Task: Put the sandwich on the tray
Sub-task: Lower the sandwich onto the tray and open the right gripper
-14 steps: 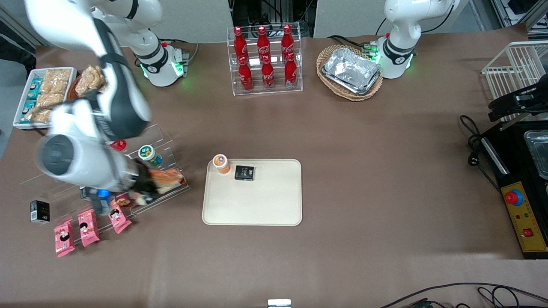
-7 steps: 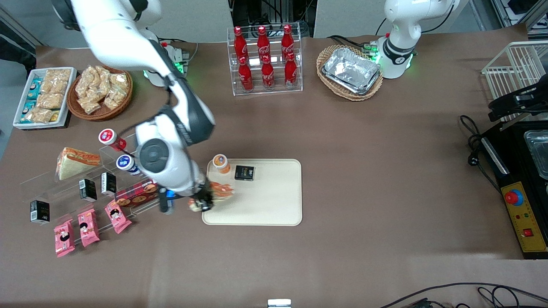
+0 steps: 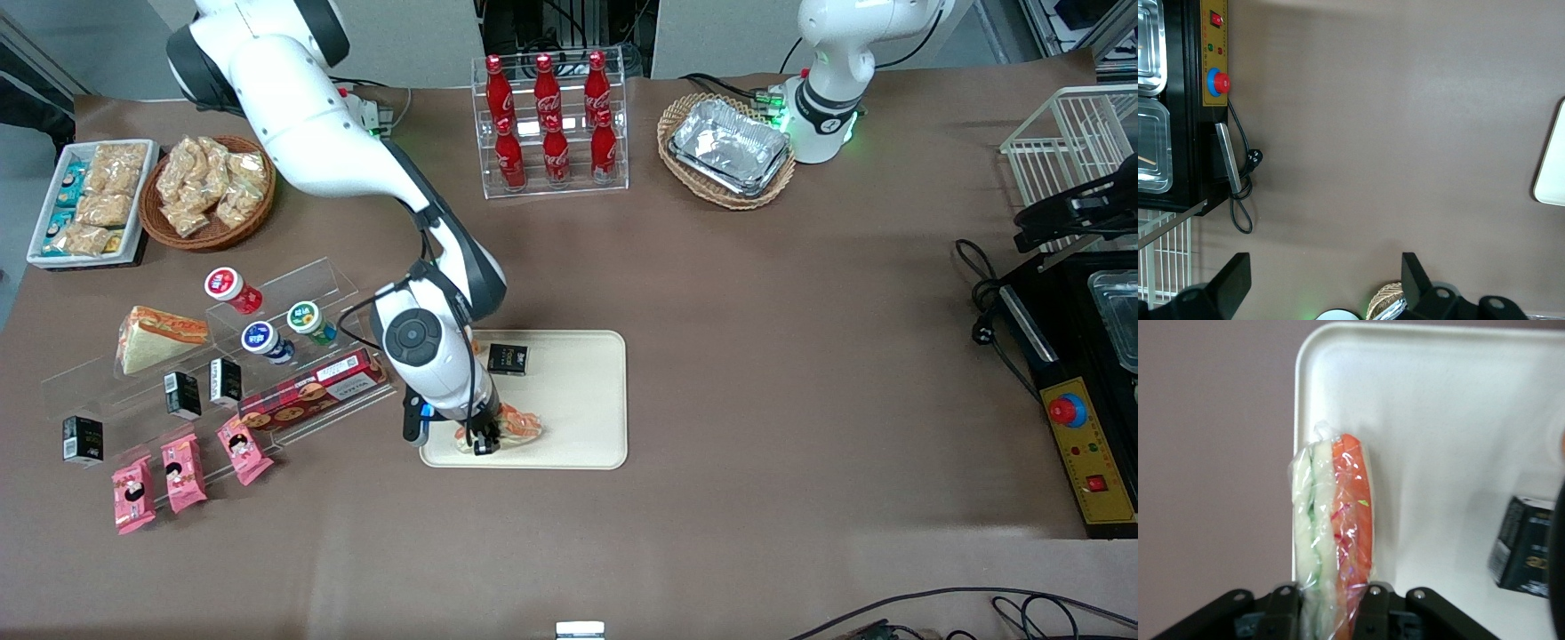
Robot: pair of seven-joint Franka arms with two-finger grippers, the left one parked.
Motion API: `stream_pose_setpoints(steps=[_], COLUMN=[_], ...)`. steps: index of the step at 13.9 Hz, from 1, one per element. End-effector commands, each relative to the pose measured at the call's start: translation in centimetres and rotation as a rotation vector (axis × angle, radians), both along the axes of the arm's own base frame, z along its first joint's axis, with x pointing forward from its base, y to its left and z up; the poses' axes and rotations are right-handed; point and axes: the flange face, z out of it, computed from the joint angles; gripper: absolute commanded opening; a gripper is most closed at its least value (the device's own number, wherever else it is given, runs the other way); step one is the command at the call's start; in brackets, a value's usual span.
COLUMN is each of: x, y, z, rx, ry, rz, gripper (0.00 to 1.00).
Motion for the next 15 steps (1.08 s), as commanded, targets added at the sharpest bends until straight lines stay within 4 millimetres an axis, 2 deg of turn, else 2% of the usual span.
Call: stream_pose_setpoints(steps=[1,5,7,8,9,12,14,15], x=[0.8,0.8,0.9,0.8,0.8,0.9,1.3,1.4], y=[0.2,0.5,0.5,0.6,0.4,0.4,0.1,0.1], z=[-2.6,-2.9,-3.2,-3.4,-3.8,-3.5,-2.0,-0.4], rx=[0.036,0.043,0.049,0.051,0.048,0.050,0.057,0.067], ry=[-0.047,-0.053,-0.067,-0.066,-0.060,-0.064,-0.076,-0.088], rz=[-0.054,-0.054,-0.055,-0.057,-0.069,-0.074,-0.076,-0.076], gripper=[0.25,0.25,0.32,0.75,1.00,1.00,1.00,1.00])
